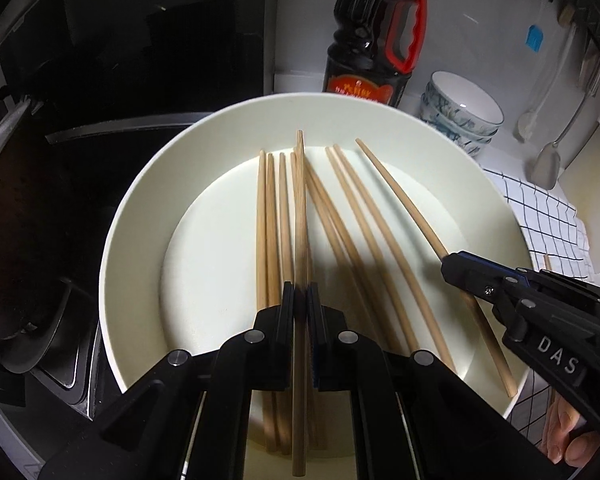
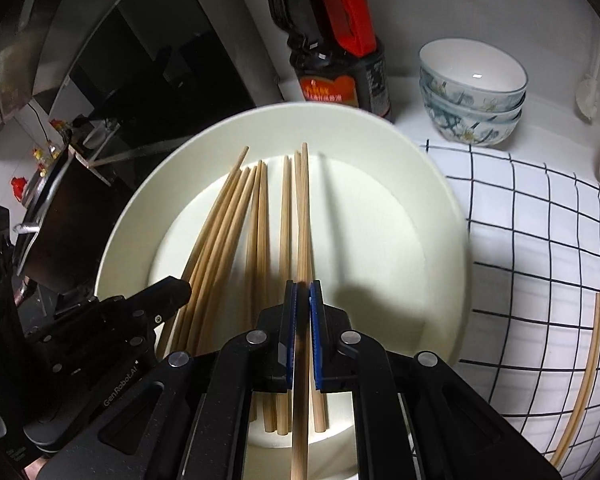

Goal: Organize utensils
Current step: 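Lower the chopsticks into the basin and open both tools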

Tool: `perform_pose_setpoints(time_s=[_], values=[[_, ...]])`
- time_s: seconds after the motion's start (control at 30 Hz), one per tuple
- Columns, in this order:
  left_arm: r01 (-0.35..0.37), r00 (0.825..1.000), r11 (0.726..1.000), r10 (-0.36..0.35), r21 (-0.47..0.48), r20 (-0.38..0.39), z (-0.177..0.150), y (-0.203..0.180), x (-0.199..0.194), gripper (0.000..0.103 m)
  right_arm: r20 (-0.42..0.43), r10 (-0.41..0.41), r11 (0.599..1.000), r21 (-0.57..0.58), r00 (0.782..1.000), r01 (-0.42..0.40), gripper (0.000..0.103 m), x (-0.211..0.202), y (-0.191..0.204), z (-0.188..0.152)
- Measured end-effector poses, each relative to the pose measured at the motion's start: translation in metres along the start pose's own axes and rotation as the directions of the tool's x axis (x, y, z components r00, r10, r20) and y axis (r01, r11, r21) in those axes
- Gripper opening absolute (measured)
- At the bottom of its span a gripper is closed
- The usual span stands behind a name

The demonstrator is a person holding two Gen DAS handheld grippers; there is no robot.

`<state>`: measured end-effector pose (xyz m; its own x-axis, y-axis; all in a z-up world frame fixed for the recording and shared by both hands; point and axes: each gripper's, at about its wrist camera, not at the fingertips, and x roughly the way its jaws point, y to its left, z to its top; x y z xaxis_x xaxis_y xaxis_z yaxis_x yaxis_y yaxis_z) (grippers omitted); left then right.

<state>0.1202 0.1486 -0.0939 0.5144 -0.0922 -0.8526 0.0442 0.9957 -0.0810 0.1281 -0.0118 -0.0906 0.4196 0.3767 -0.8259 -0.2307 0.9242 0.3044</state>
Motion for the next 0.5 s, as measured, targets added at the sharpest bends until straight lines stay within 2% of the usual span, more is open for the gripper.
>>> perform_pose_setpoints(time_s=[0.1, 0.2, 0.23, 0.27, 0.33, 0.43, 0.5], values=[[-0.003, 1.0, 1.0, 0.003, 0.001, -0.016, -0.001, 0.001, 0.002, 0.008, -0.012, -0.01, 1.0, 0.004, 1.0, 0.01, 0.008, 0.005, 0.0, -0.001], [-0.037, 0.999, 0.999, 0.037, -0.003, -0.012, -0.001, 0.003, -0.003, 0.015, -0.001, -0.024, 1.0, 0.002, 1.0, 0.024, 0.019, 0.0, 0.001, 0.0], [-0.038, 0.999, 0.999, 0.038, -0.005, -0.005, 0.0, 0.004, -0.006, 0.027, 0.011, -0.032, 0.999, -0.001, 0.999, 0.032, 0.019, -0.003, 0.001, 0.001], [-0.044, 0.999, 0.999, 0.044, -0.006, 0.002, 0.001, 0.005, -0.008, 0.045, 0.017, -0.037, 0.999, -0.001, 0.999, 0.037, 0.019, -0.006, 0.001, 0.002], [-0.067, 0.997, 0.998, 0.067, -0.013, 0.03, 0.002, 0.008, -0.016, 0.063, 0.033, -0.042, 0.999, -0.002, 0.999, 0.042, 0.021, -0.014, 0.002, 0.002], [-0.07, 0.997, 0.997, 0.071, -0.034, 0.034, 0.004, 0.014, -0.024, 0.065, 0.057, -0.056, 0.998, -0.019, 0.997, 0.057, 0.026, -0.027, 0.005, -0.001], [-0.071, 0.997, 0.996, 0.072, -0.052, 0.03, 0.005, 0.017, -0.028, 0.07, 0.067, -0.061, 0.998, -0.024, 0.996, 0.062, 0.026, -0.032, 0.006, -0.003]])
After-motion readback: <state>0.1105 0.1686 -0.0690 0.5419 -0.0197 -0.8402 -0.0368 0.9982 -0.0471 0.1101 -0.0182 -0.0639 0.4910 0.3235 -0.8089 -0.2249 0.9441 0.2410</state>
